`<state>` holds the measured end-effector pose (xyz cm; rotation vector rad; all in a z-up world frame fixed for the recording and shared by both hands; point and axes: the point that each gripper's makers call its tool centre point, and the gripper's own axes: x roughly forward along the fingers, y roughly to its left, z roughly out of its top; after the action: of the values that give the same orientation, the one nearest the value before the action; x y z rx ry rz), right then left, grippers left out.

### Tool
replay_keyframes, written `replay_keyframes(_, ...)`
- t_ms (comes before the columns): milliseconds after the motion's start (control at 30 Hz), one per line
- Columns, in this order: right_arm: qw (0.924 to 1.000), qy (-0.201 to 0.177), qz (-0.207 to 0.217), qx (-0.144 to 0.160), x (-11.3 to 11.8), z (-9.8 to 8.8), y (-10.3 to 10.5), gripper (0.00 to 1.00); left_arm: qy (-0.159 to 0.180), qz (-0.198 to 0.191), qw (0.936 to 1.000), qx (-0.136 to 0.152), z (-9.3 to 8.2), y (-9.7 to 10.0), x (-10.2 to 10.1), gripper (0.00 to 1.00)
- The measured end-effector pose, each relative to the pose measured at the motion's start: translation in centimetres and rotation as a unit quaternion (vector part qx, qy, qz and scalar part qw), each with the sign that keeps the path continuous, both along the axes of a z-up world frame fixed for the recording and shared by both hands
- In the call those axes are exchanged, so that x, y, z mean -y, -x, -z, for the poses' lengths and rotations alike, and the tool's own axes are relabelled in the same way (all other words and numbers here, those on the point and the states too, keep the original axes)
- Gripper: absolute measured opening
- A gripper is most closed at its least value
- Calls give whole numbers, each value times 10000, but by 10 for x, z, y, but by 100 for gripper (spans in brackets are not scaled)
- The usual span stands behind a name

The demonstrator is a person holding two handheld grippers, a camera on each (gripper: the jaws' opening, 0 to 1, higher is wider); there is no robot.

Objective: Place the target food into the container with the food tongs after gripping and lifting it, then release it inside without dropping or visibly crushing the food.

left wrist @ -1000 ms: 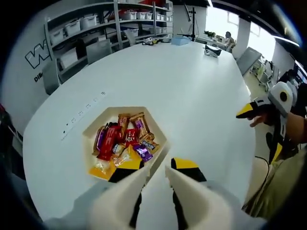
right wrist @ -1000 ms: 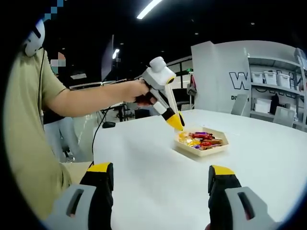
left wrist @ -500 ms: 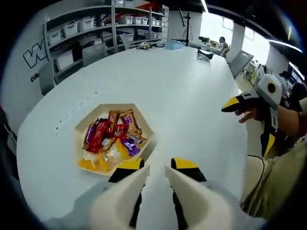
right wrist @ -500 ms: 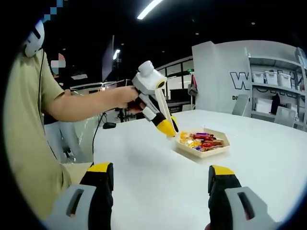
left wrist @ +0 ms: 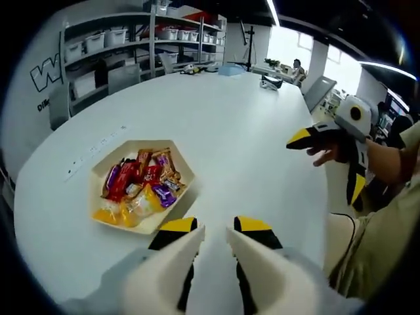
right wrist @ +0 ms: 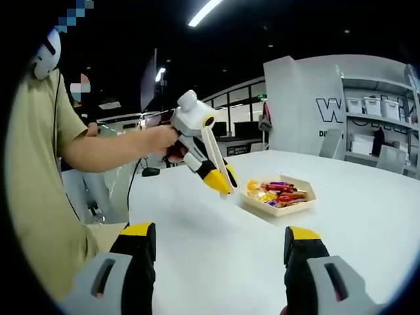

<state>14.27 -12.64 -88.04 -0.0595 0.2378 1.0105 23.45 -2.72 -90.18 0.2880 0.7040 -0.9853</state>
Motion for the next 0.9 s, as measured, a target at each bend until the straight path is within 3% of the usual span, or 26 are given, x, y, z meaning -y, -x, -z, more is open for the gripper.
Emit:
replay_keyframes(433, 10000, -10, -90, 1, -4, -1, 0, 77, 346, 213, 9992, 28, 2, 14, 1, 21)
replay_keyframes(900, 9998, -45, -187, -23, -9, -1, -1, 73, 974, 447, 9942, 3, -3, 27, 8, 22)
